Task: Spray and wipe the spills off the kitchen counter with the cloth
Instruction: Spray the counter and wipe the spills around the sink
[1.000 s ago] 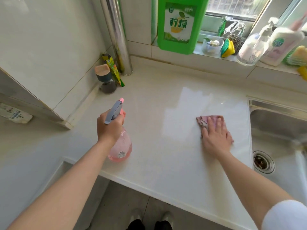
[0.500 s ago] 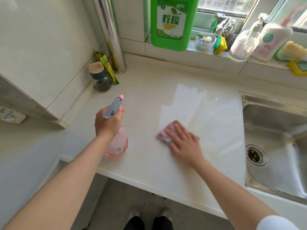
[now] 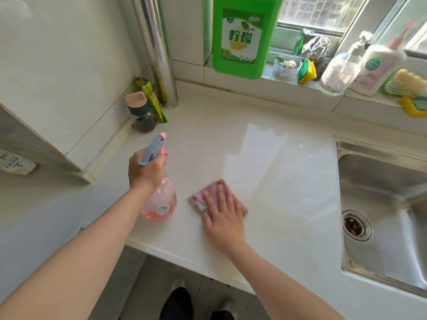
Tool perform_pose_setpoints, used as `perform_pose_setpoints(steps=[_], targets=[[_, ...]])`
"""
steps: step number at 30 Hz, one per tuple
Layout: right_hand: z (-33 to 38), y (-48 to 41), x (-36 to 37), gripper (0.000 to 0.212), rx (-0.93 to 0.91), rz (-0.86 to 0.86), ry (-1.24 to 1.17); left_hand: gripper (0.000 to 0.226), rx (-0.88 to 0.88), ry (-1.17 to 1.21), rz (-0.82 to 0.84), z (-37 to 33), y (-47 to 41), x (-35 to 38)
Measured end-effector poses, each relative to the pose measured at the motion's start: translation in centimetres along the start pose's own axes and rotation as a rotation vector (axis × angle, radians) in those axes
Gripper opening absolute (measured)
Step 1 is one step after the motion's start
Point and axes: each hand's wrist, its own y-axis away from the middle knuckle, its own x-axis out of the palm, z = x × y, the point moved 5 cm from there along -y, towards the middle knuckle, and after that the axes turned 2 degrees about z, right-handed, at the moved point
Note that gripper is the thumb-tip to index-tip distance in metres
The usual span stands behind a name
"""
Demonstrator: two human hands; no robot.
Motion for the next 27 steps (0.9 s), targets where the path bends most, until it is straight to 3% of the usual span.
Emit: perform_pose_setpoints(steps=[3, 5, 10, 14, 16, 20, 22, 25, 27], targets=[[1.1, -3.0, 0.1, 0.054, -0.29, 0.08, 0.08, 0.035, 0.012, 0.018, 0.0, -0.7, -2.3, -0.6], [-1.2, -5.6, -0.8, 0.053, -0.281, 0.069, 0.105, 0.026, 0.019, 0.032, 0.009, -1.2, -4.3, -0.8], [-11.4, -10.2, -5.8, 0.055, 0.428, -0.122, 0.019, 0.017, 0.084, 0.025, 0.071, -1.6, -9.4, -1.0], [-9.6, -14.2, -5.9, 0.061, 0.84, -0.169, -0.093, 0.023, 0.111, 0.027, 0.118, -1.2, -12.3, -1.2], [-4.9, -17.3, -4.6, 0.062, 0.741, -0.169, -0.104, 0.019, 0.114, 0.03, 0.146, -0.8, -13.4, -1.2], [7.8, -20.7, -0.7, 0.061, 0.037, -0.028, 0.072, 0.022, 0.089, 0.084, 0.166, -0.3, -15.2, -1.1], [10.6, -20.7, 0.2, 0.062, -0.199, 0.041, 0.1, 0.02, 0.109, 0.082, 0.191, -0.2, -15.8, -1.0], [8.3, -21.4, -0.4, 0.059, -0.247, 0.039, 0.133, 0.018, 0.123, 0.077, 0.237, -0.3, -16.2, -0.7], [4.1, -22.2, -1.9, 0.061, -0.06, -0.013, 0.106, 0.021, 0.094, 0.075, 0.258, -0.3, -16.5, -0.7]])
